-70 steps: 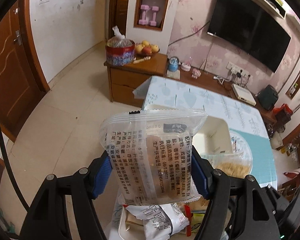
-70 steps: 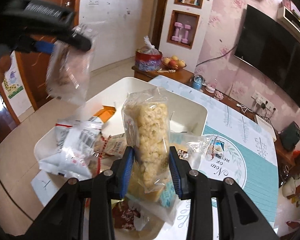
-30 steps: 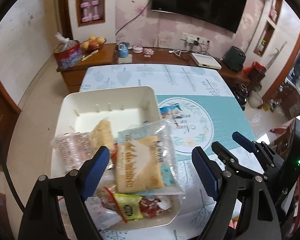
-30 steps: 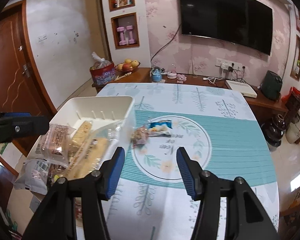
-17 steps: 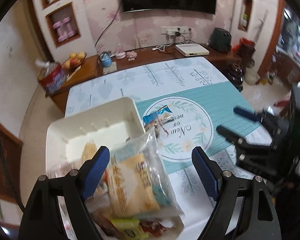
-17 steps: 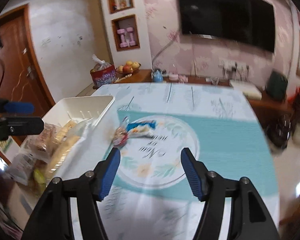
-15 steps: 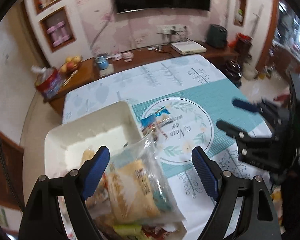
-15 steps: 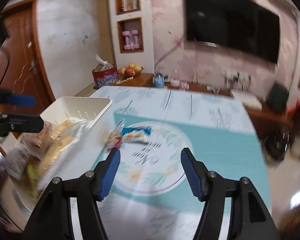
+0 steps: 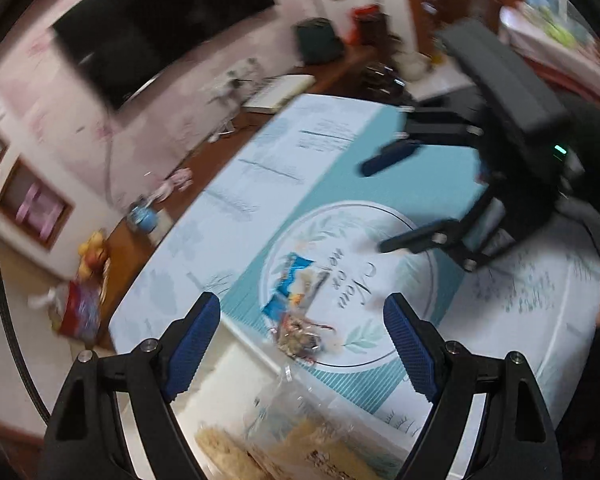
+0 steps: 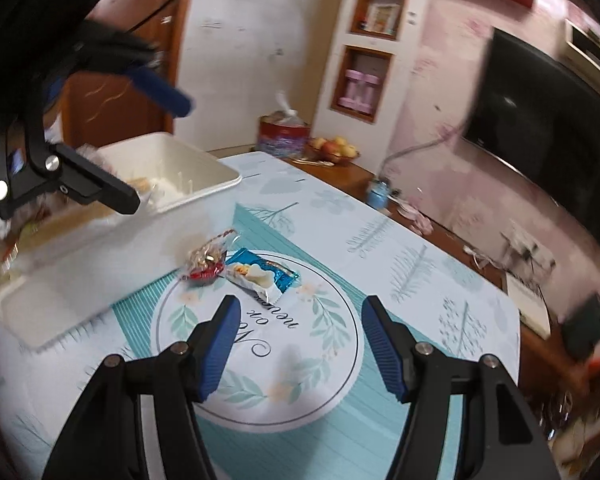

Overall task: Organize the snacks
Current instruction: 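Move both tools toward the blue snack and clear candy bag on the placemat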

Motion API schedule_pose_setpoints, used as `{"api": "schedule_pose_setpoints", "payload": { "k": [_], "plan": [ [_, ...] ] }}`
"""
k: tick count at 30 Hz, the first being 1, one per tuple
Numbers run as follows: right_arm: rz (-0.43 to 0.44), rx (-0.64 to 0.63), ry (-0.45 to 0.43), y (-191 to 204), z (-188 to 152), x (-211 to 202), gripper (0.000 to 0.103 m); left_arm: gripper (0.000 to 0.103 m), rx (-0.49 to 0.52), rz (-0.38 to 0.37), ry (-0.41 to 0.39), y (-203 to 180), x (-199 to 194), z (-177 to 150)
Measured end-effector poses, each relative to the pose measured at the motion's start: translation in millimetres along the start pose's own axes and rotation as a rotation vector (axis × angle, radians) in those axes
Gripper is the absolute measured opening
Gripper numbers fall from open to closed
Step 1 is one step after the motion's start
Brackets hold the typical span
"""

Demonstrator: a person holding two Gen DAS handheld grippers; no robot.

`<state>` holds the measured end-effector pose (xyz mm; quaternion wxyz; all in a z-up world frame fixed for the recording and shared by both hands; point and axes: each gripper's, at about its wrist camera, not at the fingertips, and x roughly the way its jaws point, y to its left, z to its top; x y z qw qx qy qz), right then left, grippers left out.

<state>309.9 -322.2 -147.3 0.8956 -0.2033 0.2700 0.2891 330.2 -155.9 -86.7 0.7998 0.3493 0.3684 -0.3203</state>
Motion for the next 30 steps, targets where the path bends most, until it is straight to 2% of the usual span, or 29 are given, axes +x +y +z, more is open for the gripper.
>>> {"api": "schedule_pose_setpoints", "payload": {
  "k": [3,6,8,11,14,16,24,30],
  "plan": [
    [0.055,-0.027,-0.019,-3,-4,13,0.063,0.083,0.086,-0.031,0.032,-11,12,2],
    [0.101,-0.069,-0.037,-2,-6,28,0.063,0.083,0.119,-0.076,0.074,-15,27,4],
    [0.136,-0.078,-0.05,-4,-7,37,0.063,0.083,0.121,-0.102,0.129,-16,41,6],
    [0.197,-0.055,-0.047,-9,-6,56,0.063,0.083,0.115,-0.094,0.207,-17,62,6],
    [0.24,-0.034,0.024,-13,-1,77,0.063,0.083,0.107,-0.084,0.272,-16,78,4],
    [0.26,-0.035,0.019,-15,1,82,0.063,0.083,0.103,-0.075,0.303,-15,85,3],
    [0.303,-0.075,0.076,-12,11,109,0.063,0.078,0.093,-0.063,0.344,-12,104,2],
    [0.305,-0.063,0.155,-15,10,126,0.063,0.065,0.049,-0.042,0.377,-3,117,-2]
  ]
}}
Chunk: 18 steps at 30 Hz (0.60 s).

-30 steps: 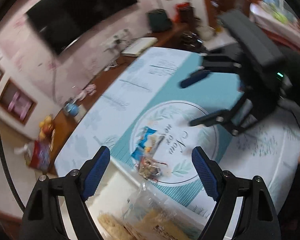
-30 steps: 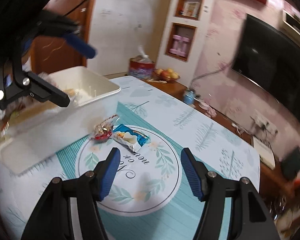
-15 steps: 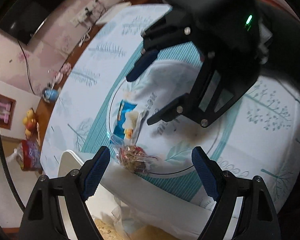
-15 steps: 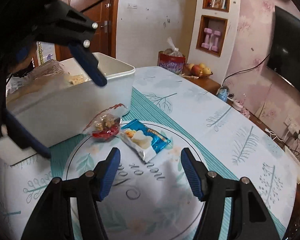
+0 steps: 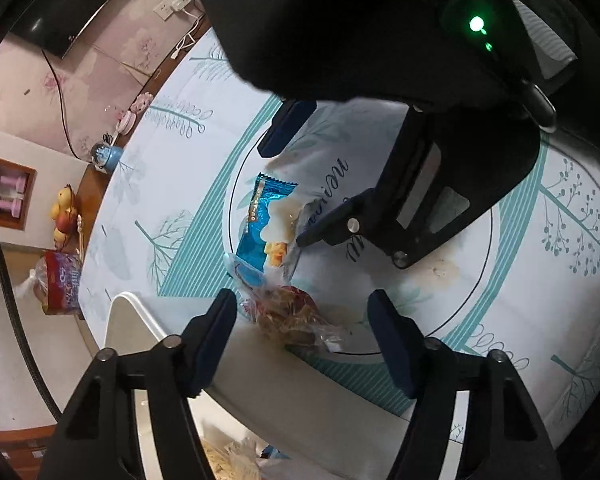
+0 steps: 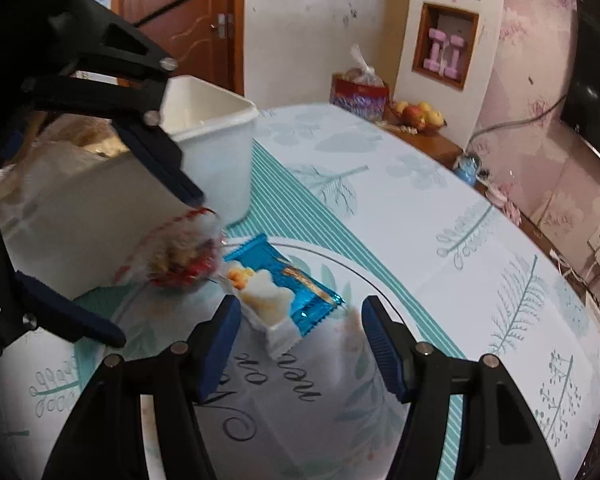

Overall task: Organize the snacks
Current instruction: 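Move both tools toward the blue snack and clear candy bag on the placemat, then grasp the clear bag of brown candy with the left tool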

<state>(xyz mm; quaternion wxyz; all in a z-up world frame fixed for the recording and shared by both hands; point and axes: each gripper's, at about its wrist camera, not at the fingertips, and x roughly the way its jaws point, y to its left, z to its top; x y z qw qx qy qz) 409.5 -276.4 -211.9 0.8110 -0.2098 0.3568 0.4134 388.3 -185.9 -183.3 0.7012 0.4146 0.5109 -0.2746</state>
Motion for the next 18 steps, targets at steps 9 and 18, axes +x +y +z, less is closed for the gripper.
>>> {"api": "schedule_pose_setpoints", "payload": {
  "k": [9,18],
  "plan": [
    [-0.016,-0.011,0.048,2.0,-0.6,7.0,0.063,0.052,-0.003,-0.023,0.008,3.2,5.3,0.5],
    [-0.033,0.005,0.037,-1.9,-0.4,4.3,0.026,0.035,-0.013,0.007,-0.022,1.4,3.5,3.1]
  ]
}}
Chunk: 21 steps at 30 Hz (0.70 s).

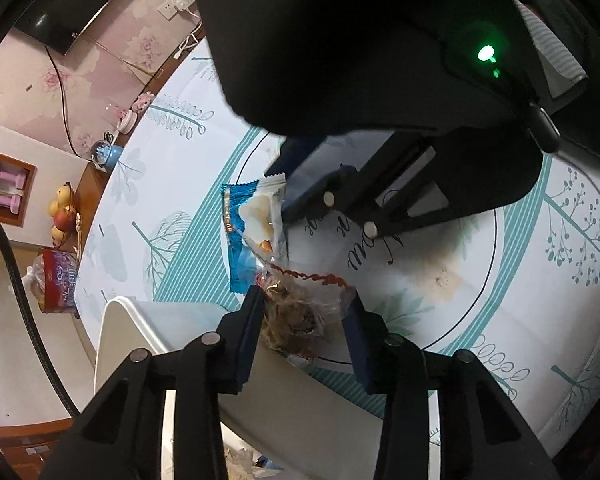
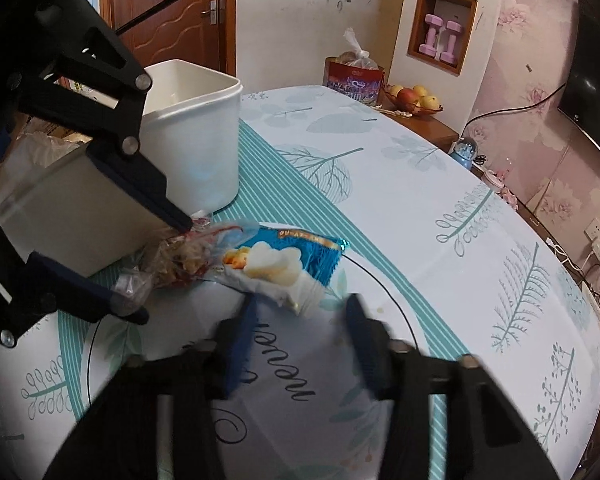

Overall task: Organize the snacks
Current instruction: 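Grasp the clear bag of brown candy with the left tool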

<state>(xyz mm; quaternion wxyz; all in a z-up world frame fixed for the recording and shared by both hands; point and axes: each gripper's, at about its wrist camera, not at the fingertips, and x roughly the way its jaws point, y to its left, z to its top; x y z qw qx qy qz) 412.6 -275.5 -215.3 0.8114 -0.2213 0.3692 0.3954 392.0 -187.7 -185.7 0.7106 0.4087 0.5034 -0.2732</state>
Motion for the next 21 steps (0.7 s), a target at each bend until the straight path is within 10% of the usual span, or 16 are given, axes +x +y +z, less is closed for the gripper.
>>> {"api": "schedule_pose_setpoints", "payload": {
  "k": [7,21],
  "plan": [
    [-0.007,-0.011,-0.01,2,0,-2,0.001,0.011,-0.058,0.034,-0.063,7,-13,0],
    [-0.002,0.226,0.025,-20,-5,-5,0.0,0.007,-0.204,0.032,-0.111,22,-34,-6]
  ]
}}
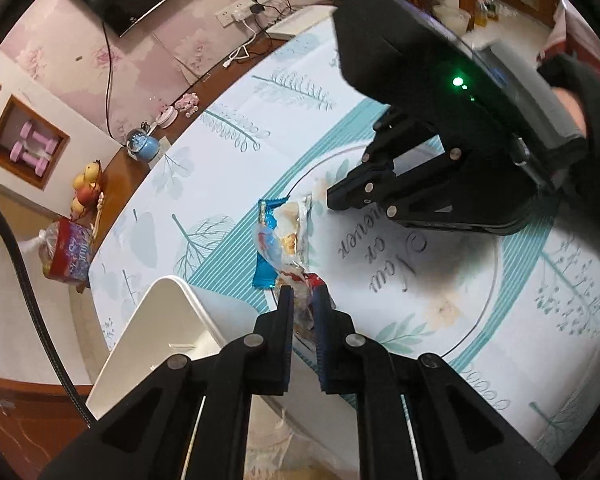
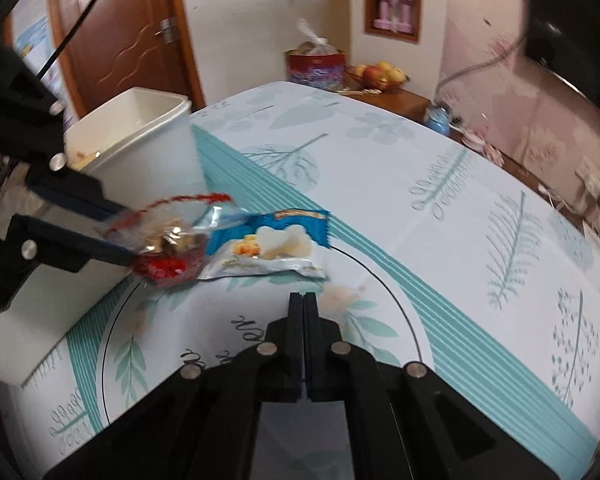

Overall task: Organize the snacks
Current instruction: 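Grasp the clear bag of brown candy with the left tool, then hold the candy bag in the left tool while the right tool approaches the blue snack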

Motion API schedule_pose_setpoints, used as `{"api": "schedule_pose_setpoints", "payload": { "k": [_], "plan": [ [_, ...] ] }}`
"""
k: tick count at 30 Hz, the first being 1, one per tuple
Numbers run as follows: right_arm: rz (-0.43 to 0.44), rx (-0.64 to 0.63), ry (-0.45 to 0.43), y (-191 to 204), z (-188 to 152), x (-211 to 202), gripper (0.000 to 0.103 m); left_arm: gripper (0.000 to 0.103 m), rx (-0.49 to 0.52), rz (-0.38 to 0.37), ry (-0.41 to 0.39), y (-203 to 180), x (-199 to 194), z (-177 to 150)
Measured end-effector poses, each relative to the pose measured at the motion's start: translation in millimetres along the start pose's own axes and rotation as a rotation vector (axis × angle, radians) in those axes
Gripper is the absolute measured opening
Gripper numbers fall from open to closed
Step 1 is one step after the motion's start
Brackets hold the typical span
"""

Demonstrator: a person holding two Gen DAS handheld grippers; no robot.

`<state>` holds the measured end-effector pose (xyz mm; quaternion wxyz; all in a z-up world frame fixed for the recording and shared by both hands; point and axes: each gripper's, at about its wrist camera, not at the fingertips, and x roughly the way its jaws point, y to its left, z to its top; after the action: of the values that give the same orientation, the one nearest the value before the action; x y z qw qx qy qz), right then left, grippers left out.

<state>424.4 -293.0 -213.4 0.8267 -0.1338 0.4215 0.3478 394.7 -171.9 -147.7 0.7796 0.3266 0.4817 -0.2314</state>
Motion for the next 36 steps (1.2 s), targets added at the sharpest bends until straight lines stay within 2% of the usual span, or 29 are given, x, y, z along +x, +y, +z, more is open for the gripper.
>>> {"api": "schedule_pose_setpoints", "payload": {
  "k": [8,13,15,19,22,23,26,28,30,34,36],
  "plan": [
    [0.039,0.165,-0.016,-14,-2,-17,0.0,0.003,-0.077,-0.001,-0.089,5,-30,1],
    [0.054,0.24,-0.02,-11,1,-27,0.0,0.004,-0.107,-0.035,-0.068,4,-37,-1],
    [0.059,0.265,-0.027,-10,3,-33,0.0,0.005,-0.136,-0.055,-0.04,4,-36,-2],
    [0.009,0.367,-0.032,-20,5,-39,0.001,0.005,-0.238,-0.15,0.011,10,-34,0],
    [0.022,0.502,-0.001,-37,2,-34,0.001,0.014,-0.297,-0.199,0.04,12,-31,6],
    [0.02,0.537,0.014,-42,0,-33,0.001,0.019,-0.309,-0.198,0.062,11,-28,8],
    [-0.01,0.643,0.056,-57,-7,-30,0.001,0.024,-0.333,-0.217,0.128,9,-13,15],
    [0.006,0.687,0.077,-63,-12,-28,0.001,0.029,-0.368,-0.209,0.175,10,-2,18],
    [0.007,0.704,0.087,-66,-14,-29,0.001,0.031,-0.397,-0.213,0.221,11,9,21],
    [0.0,0.71,0.075,-68,-15,-37,0.002,0.033,-0.408,-0.17,0.284,8,25,25],
    [-0.007,0.704,0.068,-68,-14,-41,0.008,0.034,-0.421,-0.175,0.319,7,32,26]
  ]
}}
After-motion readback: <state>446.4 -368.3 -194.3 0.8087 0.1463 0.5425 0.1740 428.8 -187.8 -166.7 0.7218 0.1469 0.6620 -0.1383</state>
